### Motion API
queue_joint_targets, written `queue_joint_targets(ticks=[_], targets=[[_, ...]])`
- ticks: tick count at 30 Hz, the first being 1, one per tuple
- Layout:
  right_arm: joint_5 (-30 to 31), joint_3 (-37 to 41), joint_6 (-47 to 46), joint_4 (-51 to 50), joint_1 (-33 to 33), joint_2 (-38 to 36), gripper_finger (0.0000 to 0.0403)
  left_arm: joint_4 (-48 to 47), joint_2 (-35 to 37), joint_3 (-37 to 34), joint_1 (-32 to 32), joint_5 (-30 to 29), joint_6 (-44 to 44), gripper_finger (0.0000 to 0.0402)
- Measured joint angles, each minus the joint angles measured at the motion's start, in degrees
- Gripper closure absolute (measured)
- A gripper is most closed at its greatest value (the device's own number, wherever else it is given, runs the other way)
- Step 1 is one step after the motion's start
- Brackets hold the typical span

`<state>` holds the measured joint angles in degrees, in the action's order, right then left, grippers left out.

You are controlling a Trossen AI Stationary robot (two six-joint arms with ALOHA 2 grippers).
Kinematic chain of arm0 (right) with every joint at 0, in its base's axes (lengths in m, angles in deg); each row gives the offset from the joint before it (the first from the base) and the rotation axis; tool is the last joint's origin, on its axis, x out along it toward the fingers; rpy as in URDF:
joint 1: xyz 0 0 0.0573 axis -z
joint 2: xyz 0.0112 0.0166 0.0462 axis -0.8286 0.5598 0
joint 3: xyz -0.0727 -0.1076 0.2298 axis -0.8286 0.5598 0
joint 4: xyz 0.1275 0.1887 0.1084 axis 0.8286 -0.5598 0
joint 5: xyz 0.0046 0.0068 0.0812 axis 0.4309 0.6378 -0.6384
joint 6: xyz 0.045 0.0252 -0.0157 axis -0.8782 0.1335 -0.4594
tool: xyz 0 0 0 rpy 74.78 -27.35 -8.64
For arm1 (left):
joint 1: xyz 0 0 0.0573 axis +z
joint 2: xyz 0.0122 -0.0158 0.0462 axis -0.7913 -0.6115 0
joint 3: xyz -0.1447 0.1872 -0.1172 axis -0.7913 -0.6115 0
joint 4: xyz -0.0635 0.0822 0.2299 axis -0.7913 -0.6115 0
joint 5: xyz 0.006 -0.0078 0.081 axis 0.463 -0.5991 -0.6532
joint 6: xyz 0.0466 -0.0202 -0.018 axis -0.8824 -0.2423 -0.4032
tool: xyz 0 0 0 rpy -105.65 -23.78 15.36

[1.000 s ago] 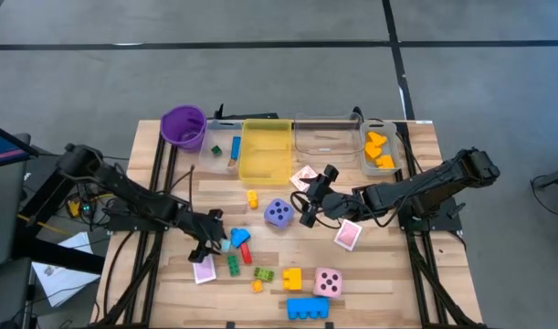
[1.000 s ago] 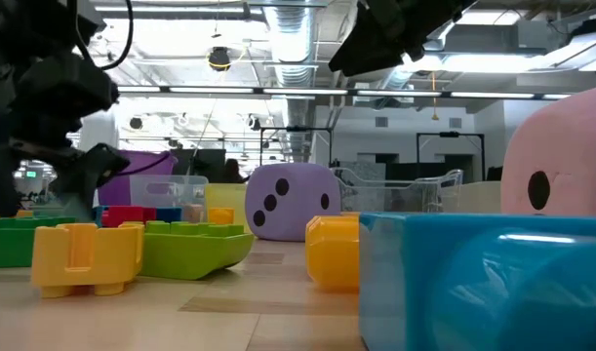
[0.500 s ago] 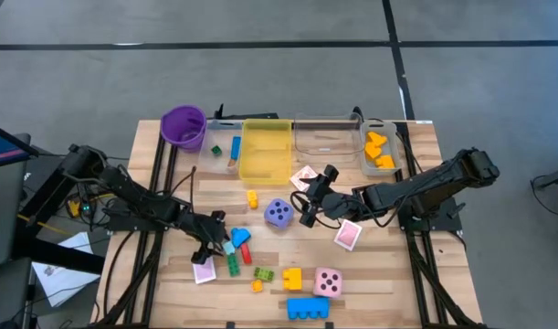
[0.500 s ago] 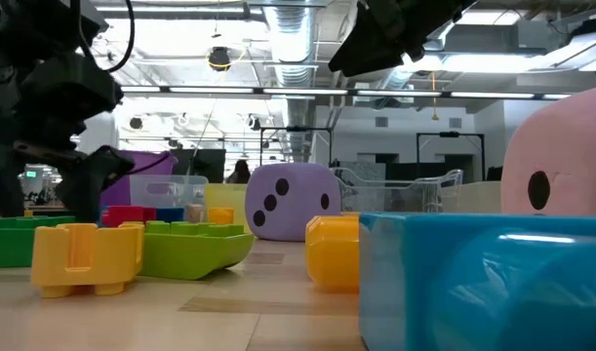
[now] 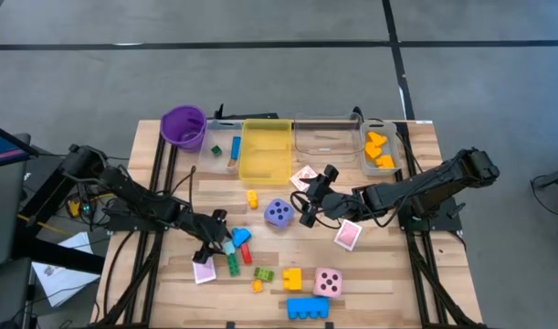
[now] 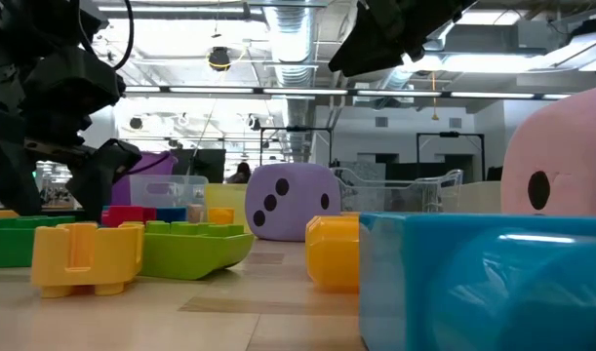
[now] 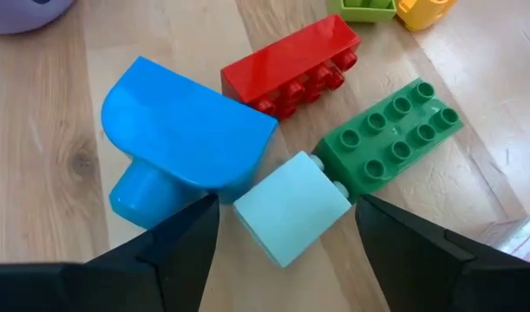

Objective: Pick & Place Toys
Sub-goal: Put the small light blue game piece into the white bin

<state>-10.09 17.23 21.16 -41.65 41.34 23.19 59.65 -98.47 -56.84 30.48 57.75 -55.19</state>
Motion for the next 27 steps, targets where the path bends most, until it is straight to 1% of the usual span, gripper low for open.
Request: queue_joint_targets(ticks=[3, 7, 10, 22, 27], targets=[[0.00, 0.00, 0.10, -0.02, 0.00, 0.00, 0.0186, 0.75, -1.19, 0.00, 0.00, 0.49, -0.01, 0.0137], [0.00, 0.00, 0.10, -0.03, 0.00, 0.00, 0.0186, 1.60, -3.41, 0.00, 0.00, 4.51, 0.52, 0.0137], [0.00, 0.00, 0.10, -0.04, 0.00, 0.00, 0.0186, 2.12, -4.36, 0.07, 0.04, 6.15, 0.61, 0.0137], [0.00, 0.00, 0.10, -0.07, 0.00, 0.00, 0.0186, 2.14, -4.45, 0.09, -0.07, 6.97, 0.67, 0.0137], [0.00, 0.00, 0.07, -1.13, 0.00, 0.00, 0.0186, 1.22, -5.38, 0.17, -1.51, 5.99, -1.00, 0.0137]])
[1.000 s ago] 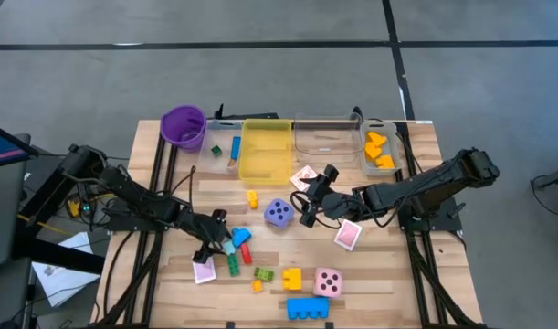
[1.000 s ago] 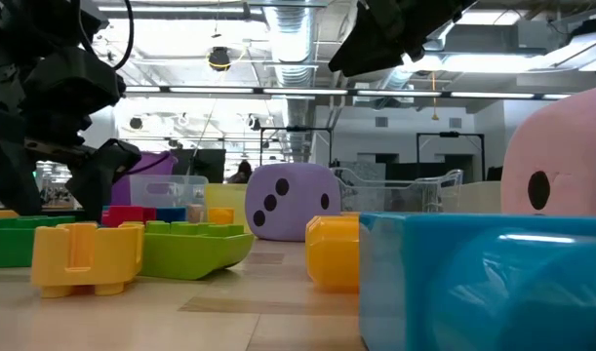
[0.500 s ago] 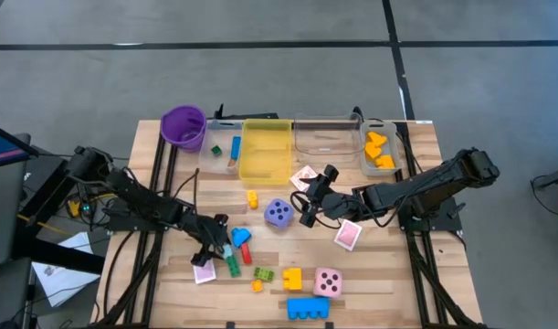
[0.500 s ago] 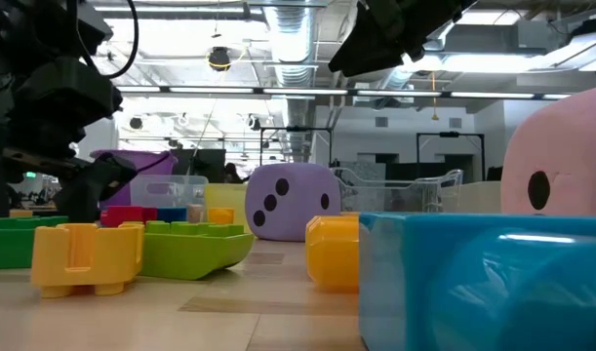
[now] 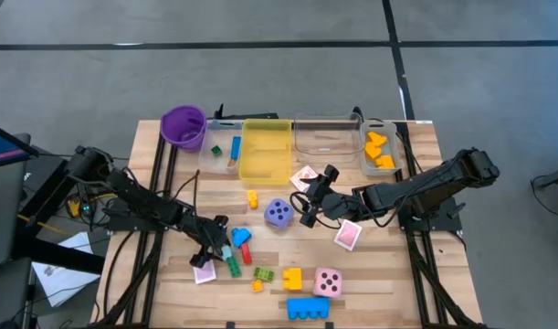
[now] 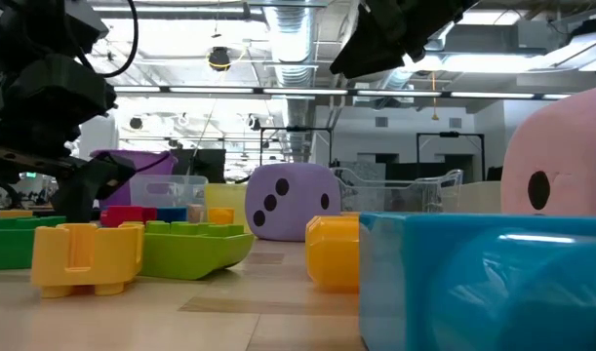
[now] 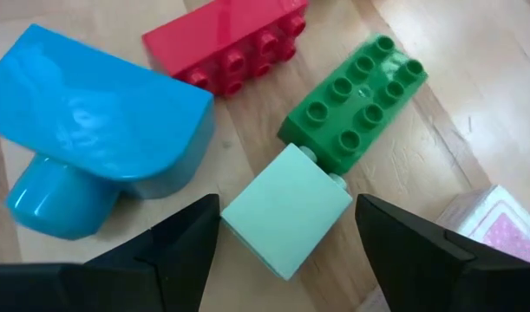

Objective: Pick & Place Toys
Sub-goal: Put the small light blue game piece into the white bin

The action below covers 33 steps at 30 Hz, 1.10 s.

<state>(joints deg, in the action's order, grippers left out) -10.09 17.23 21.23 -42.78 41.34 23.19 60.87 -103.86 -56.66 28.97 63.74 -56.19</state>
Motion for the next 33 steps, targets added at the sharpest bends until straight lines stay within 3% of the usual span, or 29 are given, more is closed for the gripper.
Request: queue_joint_targets(ticks=[15, 33], targets=[[0.00, 0.02, -0.02, -0.36, 0.00, 0.00, 0.0186, -0.96, -0.16, -0.08, -1.40, -3.49, -7.34, 0.0142], [0.02, 0.02, -0.16, -0.05, 0.04, 0.00, 0.0186, 1.11, 0.66, -0.34, -1.16, -8.20, -7.67, 0.0259]])
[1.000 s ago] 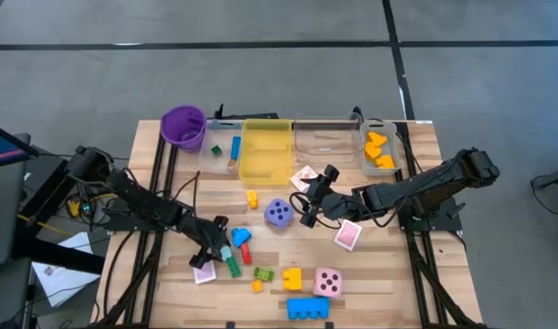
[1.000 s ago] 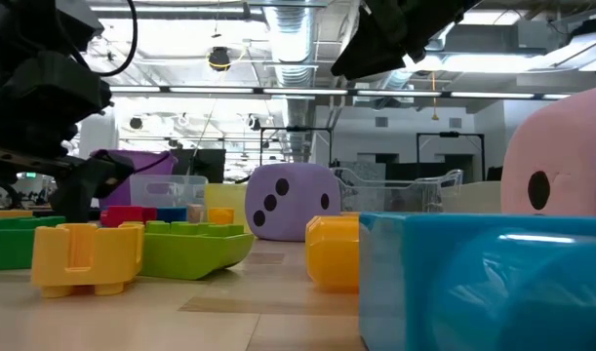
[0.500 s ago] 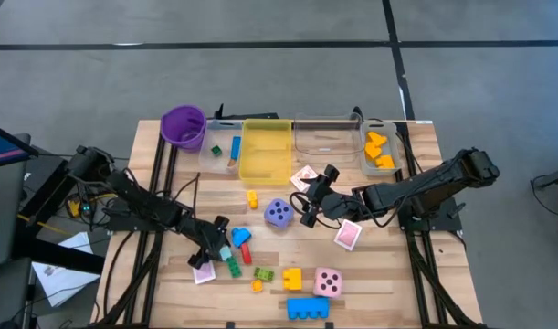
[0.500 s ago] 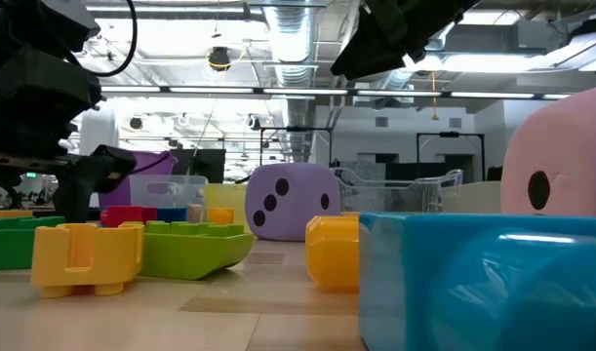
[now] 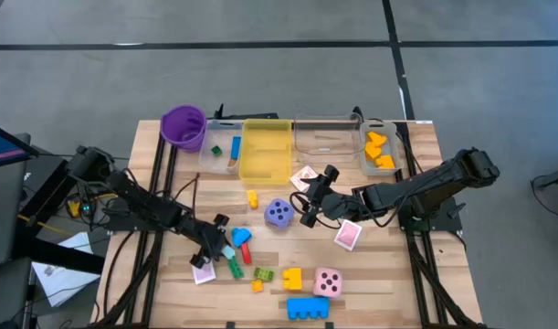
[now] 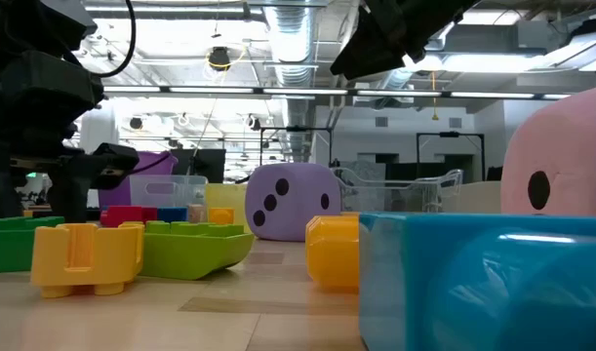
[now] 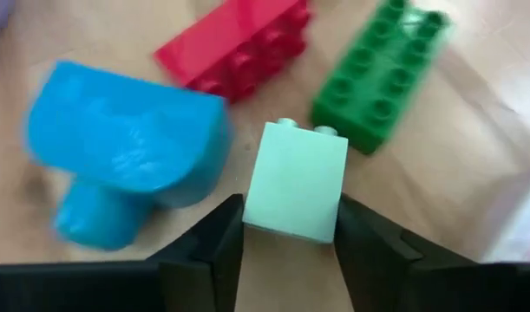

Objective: Pick & Place Toys
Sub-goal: Put the small light blue game piece into the white bin

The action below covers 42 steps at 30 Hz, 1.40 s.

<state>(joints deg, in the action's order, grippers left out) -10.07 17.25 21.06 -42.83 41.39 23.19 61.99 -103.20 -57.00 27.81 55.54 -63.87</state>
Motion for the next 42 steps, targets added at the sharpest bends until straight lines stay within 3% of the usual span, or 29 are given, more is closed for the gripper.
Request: queue_joint_targets(ticks=[7, 10, 18, 22, 25, 35, 42], targets=[[0.02, 0.00, -0.47, 0.37, -0.02, 0.00, 0.0186, 0.77, 8.56, -0.06, 2.14, -4.09, 2.91, 0.0260], [0.02, 0.00, -0.47, 0.39, 0.00, 0.00, 0.0186, 0.62, 14.03, 0.01, 3.08, -8.59, 2.92, 0.0260], [0.11, 0.00, -0.42, 1.51, 0.73, 0.00, 0.0186, 1.00, 25.43, 0.06, 8.37, -32.55, 1.22, 0.0260], [0.13, 0.00, -0.38, 3.27, 1.91, -0.02, 0.0186, 2.35, 27.16, 0.12, 13.69, -46.49, 1.60, 0.0259], [0.22, 0.00, -0.33, 3.51, 2.73, -0.04, 0.0186, 3.81, 27.15, 0.14, 18.92, -52.11, 1.63, 0.0259], [0.06, 0.00, -0.40, 3.61, 3.15, -0.04, 0.0186, 6.68, 23.46, 0.16, 37.76, -49.55, 1.54, 0.0254], [0.04, 0.00, -0.42, 3.59, 3.02, -0.04, 0.0186, 7.09, 21.66, 0.16, 42.24, -42.81, 1.64, 0.0198]])
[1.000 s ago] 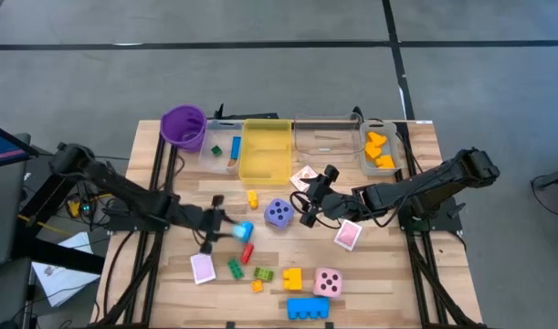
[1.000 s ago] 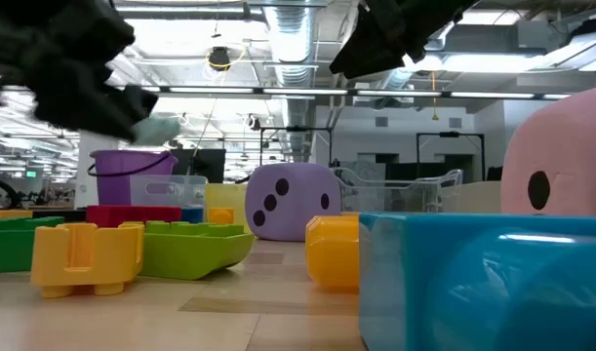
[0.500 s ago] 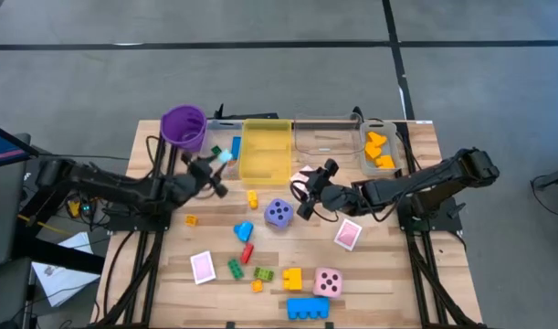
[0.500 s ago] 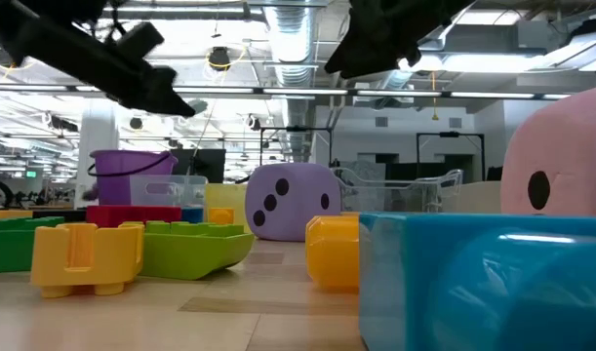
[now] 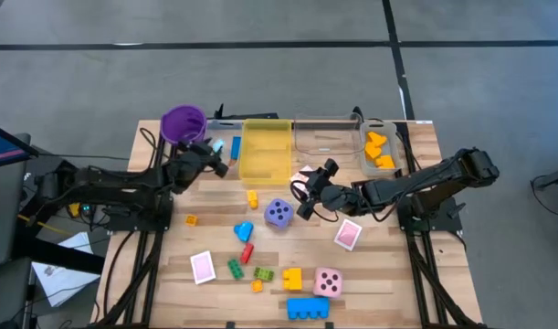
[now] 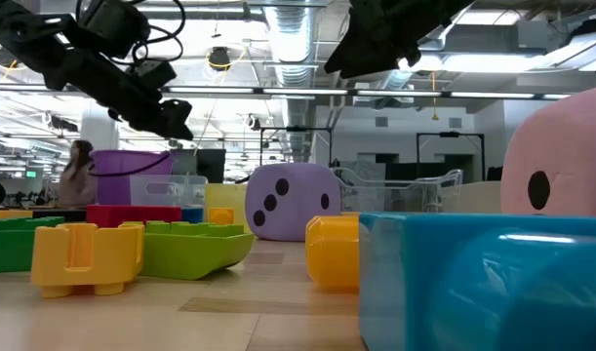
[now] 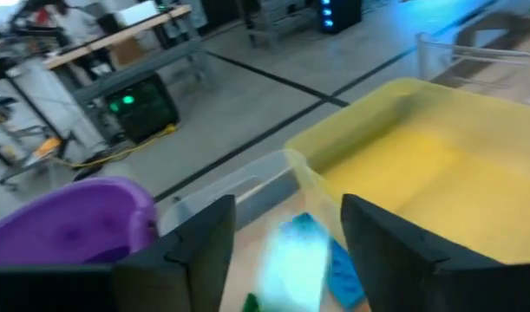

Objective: Pick & Place Toys
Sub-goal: Put the small light blue game piece into the white bin, then put the small yellow game piece into the white bin

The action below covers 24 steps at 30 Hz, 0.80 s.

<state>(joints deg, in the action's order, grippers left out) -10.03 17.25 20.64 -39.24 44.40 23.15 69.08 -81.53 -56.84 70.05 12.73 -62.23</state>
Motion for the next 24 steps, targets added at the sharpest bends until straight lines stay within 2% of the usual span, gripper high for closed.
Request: queue_joint_targets(ticks=[7, 12, 14, 17, 22, 24], targets=[[-0.02, 0.00, -0.02, -0.01, 0.00, 0.00, 0.0186, -0.21, 0.62, 0.00, -0.64, 3.93, -0.01, 0.0138], [-0.66, 0.00, -0.02, -0.23, -0.07, 0.00, 0.0186, -5.53, 3.31, 0.04, -3.70, 17.65, -0.40, 0.0122], [-2.00, 0.00, -0.04, -0.21, -0.04, 0.00, 0.0186, -11.23, 4.84, 0.04, -5.73, 23.22, -0.38, 0.0120], [-3.06, 0.00, -0.02, -0.24, -0.04, 0.00, 0.0186, -23.11, 6.41, 0.52, -9.71, 28.50, 1.12, 0.0120], [-3.08, 0.00, 0.00, -0.23, -0.04, 0.00, 0.0186, -48.94, 4.39, 7.75, -15.46, 36.69, 12.84, 0.0120], [-3.10, 0.00, 0.02, -0.21, -0.04, 0.00, 0.0186, -49.19, 2.67, 8.97, -17.89, 37.07, 14.83, 0.0120]])
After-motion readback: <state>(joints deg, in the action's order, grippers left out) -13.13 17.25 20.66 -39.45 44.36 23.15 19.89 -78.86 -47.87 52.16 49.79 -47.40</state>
